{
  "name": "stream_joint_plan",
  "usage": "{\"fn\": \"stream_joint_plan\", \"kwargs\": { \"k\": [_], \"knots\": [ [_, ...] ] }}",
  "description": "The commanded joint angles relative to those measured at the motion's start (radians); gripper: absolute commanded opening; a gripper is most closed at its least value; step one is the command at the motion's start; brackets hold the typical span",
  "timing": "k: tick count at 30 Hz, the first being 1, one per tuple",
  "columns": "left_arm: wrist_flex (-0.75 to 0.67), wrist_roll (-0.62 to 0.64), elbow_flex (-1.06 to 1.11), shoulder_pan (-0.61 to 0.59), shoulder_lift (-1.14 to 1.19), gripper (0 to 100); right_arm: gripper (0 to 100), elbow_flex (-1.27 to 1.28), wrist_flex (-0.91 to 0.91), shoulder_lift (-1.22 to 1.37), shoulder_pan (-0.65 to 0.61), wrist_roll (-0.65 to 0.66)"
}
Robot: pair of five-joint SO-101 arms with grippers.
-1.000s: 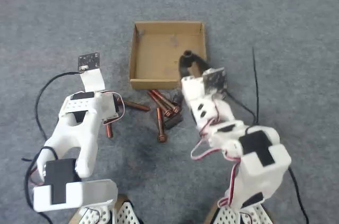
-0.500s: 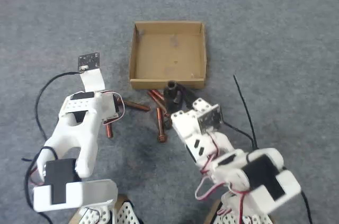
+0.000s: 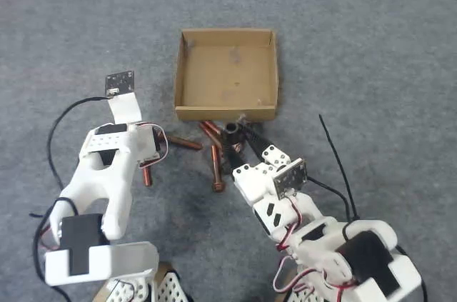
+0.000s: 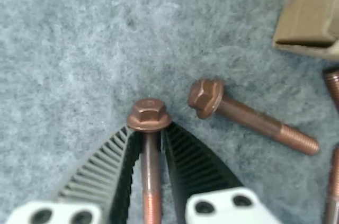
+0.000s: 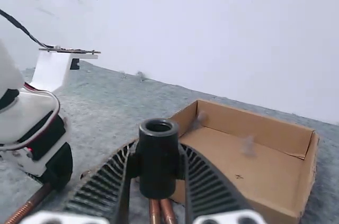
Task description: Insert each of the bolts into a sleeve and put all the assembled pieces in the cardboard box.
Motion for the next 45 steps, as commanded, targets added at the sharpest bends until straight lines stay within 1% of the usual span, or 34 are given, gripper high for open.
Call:
{"fn": "stream_joint_plan", "kwargs": {
  "k": [1, 5, 7, 10, 15, 20, 23, 30, 32, 34, 39, 44, 45],
  "knots": [
    [-0.026, -0.011, -0.012, 0.003, -0.063, 1, 0.6, 0.018, 0.013, -0.050, -0.007, -0.012],
    [-0.026, -0.008, -0.024, 0.012, -0.069, 1, 0.6, 0.017, 0.093, -0.051, -0.015, -0.014],
    [-0.020, -0.008, -0.048, 0.021, -0.071, 1, 0.6, 0.017, 0.097, -0.051, -0.030, -0.014],
    [-0.017, -0.005, -0.090, 0.002, -0.117, 1, 0.6, 0.017, 0.097, -0.051, -0.044, -0.014],
    [0.052, -0.005, -0.153, 0.003, -0.318, 1, 0.6, 0.017, 0.097, -0.051, -0.044, -0.014],
    [0.046, -0.005, -0.160, 0.058, -0.554, 1, 0.6, 0.017, 0.097, -0.051, -0.045, -0.014],
    [-0.029, -0.005, -0.122, 0.101, -0.672, 1, 0.6, 0.017, 0.104, -0.051, -0.045, -0.014],
    [-0.334, -0.005, 0.061, 0.147, -0.881, 1, 0.6, 0.017, 0.102, -0.051, -0.045, -0.011],
    [-0.396, -0.005, 0.099, 0.155, -0.918, 1, 0.6, 0.017, 0.101, -0.051, -0.045, -0.011],
    [-0.425, -0.005, 0.122, 0.158, -0.942, 1, 0.6, 0.017, 0.101, -0.051, -0.047, -0.011],
    [-0.430, -0.005, 0.134, 0.193, -0.950, 1, 0.6, 0.017, 0.101, -0.051, -0.050, -0.011],
    [-0.427, 0.002, 0.107, 0.265, -0.950, 1, 0.6, 0.017, 0.097, -0.051, -0.056, -0.009],
    [-0.427, 0.023, 0.107, 0.284, -0.950, 1, 0.6, 0.017, 0.097, -0.051, -0.056, -0.009]
  ]
}}
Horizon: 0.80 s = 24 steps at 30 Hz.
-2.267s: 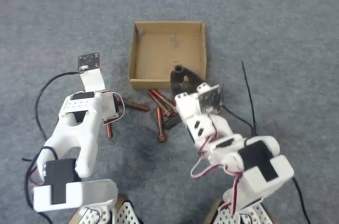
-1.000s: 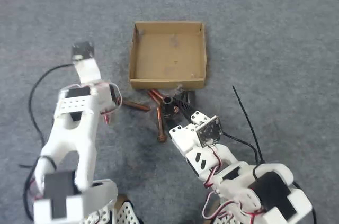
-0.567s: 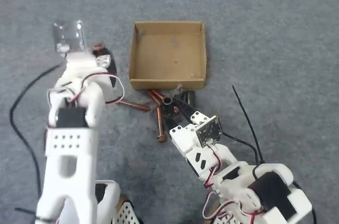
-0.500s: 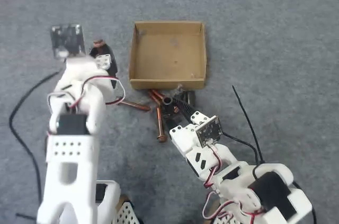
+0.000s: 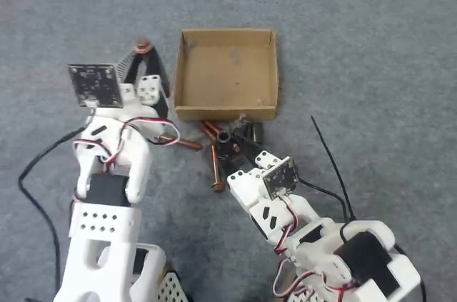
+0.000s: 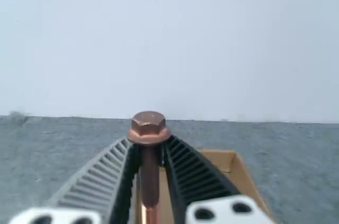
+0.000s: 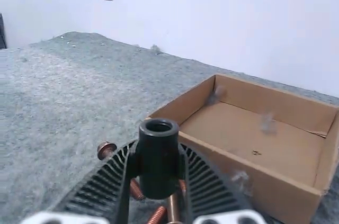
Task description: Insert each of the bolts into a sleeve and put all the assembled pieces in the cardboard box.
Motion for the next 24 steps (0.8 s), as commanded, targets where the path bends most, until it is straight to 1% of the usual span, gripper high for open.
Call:
{"fn": "stream_joint_plan", "kwargs": {
  "k": [1, 5, 7, 17, 24],
  "knots": [
    [-0.035, 0.061, -0.042, 0.071, -0.044, 1, 0.6, 0.017, -0.004, -0.051, -0.012, -0.009],
    [-0.034, 0.235, -0.033, 0.126, -0.043, 1, 0.6, 0.017, -0.005, -0.051, -0.012, -0.009],
    [-0.034, 0.270, -0.024, 0.152, -0.043, 1, 0.6, 0.017, -0.005, -0.053, -0.010, -0.009],
    [-0.034, 0.269, 0.094, 0.279, -0.051, 1, 0.6, 0.011, -0.005, -0.056, -0.012, -0.009],
    [-0.035, 0.269, 0.139, 0.287, -0.051, 1, 0.6, 0.008, -0.005, -0.053, -0.012, -0.009]
  ]
}}
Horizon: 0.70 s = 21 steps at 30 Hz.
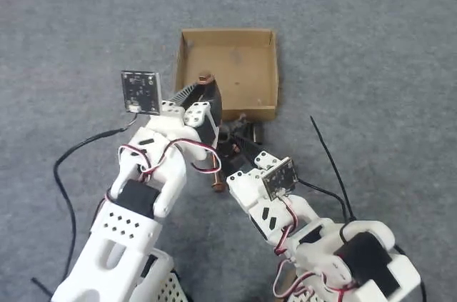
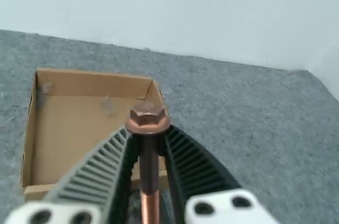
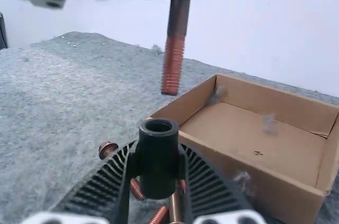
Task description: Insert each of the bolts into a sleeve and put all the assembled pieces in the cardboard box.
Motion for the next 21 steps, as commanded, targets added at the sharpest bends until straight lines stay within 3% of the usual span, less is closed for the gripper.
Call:
{"fn": "stream_joint_plan", "kwargs": {
  "k": [1, 21],
  "knots": [
    [-0.035, 0.008, -0.004, 0.014, -0.048, 1, 0.6, 0.008, -0.005, -0.053, -0.004, -0.009],
    [-0.035, 0.008, 0.050, 0.034, -0.049, 1, 0.6, 0.009, -0.005, -0.053, -0.001, -0.009]
  ]
}}
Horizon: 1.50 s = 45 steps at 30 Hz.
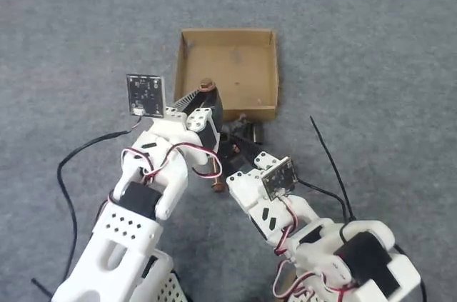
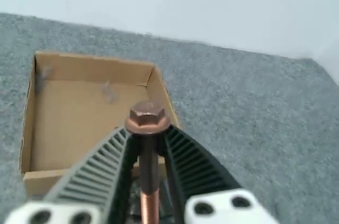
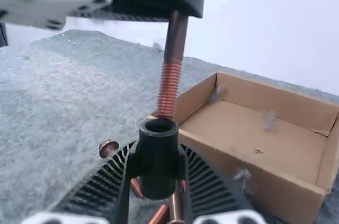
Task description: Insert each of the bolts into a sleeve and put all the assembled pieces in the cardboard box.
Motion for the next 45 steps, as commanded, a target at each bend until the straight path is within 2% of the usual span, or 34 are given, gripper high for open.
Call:
{"fn": "stream_joint_plan", "kwargs": {
  "k": [1, 16, 29, 45],
  "knots": [
    [-0.035, 0.005, 0.002, 0.032, -0.048, 1, 0.6, 0.009, -0.007, -0.053, 0.001, -0.009],
    [-0.035, 0.005, 0.008, 0.043, -0.052, 1, 0.6, 0.008, 0.001, -0.051, 0.004, -0.009],
    [-0.037, 0.005, 0.173, 0.049, -0.358, 1, 0.6, 0.009, -0.001, -0.051, 0.004, -0.011],
    [-0.041, 0.005, 0.179, 0.049, -0.282, 1, 0.6, 0.017, 0.001, -0.051, 0.004, -0.009]
  ]
}}
